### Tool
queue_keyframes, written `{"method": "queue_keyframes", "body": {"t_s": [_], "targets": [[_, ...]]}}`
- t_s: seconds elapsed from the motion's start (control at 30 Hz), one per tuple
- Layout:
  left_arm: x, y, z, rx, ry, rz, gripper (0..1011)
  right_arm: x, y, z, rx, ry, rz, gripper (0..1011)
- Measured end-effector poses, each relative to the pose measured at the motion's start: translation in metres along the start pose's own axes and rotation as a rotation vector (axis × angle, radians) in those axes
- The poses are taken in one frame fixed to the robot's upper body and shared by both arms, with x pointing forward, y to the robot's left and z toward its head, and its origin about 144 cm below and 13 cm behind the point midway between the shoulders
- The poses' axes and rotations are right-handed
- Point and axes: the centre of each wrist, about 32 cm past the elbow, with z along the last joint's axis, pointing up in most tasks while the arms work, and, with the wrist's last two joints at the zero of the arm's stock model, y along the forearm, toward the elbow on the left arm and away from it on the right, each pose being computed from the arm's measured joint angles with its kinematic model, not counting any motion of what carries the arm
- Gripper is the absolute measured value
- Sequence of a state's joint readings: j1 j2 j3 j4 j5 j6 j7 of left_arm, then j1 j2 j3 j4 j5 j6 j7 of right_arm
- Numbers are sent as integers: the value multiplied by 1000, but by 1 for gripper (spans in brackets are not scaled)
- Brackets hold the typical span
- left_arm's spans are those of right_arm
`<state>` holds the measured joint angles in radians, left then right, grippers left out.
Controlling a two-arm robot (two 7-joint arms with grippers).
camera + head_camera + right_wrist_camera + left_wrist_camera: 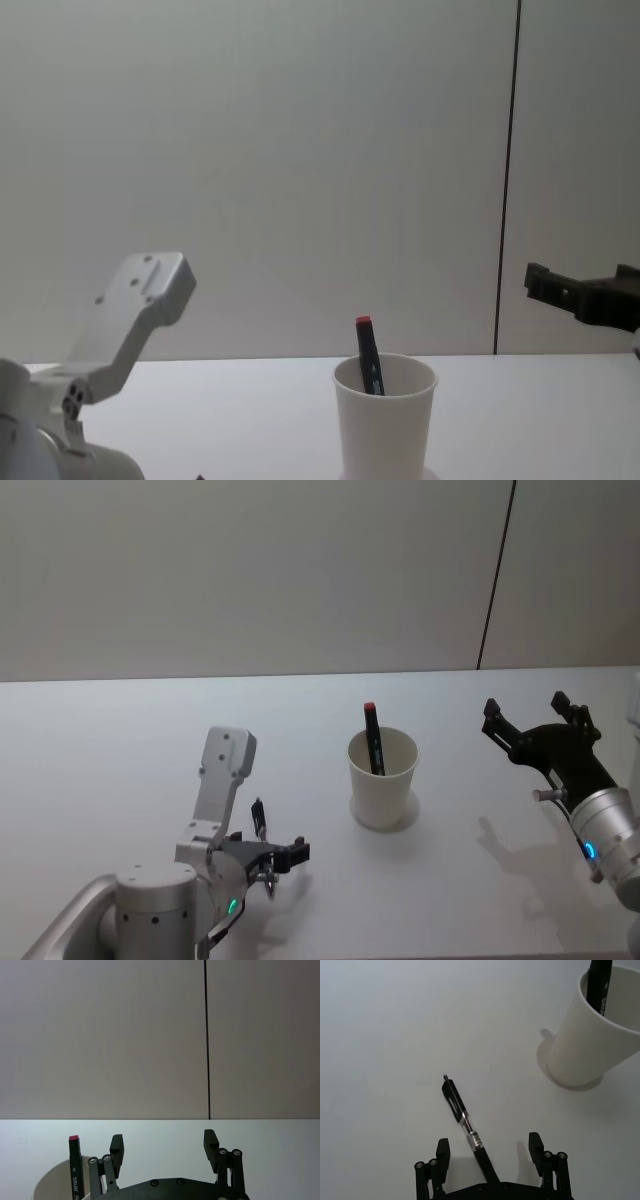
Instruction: Place the pen into the pen holder.
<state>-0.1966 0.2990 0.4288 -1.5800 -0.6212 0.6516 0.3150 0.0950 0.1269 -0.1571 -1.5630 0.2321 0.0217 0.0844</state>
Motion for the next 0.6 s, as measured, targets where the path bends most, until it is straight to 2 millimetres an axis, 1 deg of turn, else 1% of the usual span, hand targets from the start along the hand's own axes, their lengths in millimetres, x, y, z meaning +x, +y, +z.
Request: {"method": "queue_keyframes", "body": {"t_s": [0.33, 0.47, 0.53, 0.57, 0.6], "targets": [[-1, -4, -1, 54, -45, 24, 1003, 0, 0, 0, 0, 0, 0, 1002], [-1, -6, -1, 67, -59, 32, 914, 0, 0, 0, 0, 0, 0, 1001], [-1, -6, -1, 71, -63, 34, 885, 0, 0, 0, 0, 0, 0, 1002], [-1, -7, -2, 76, -67, 37, 834, 0, 0, 0, 0, 0, 0, 1001], [-1, -7, -2, 79, -70, 38, 816, 0, 0, 0, 0, 0, 0, 1001]]}}
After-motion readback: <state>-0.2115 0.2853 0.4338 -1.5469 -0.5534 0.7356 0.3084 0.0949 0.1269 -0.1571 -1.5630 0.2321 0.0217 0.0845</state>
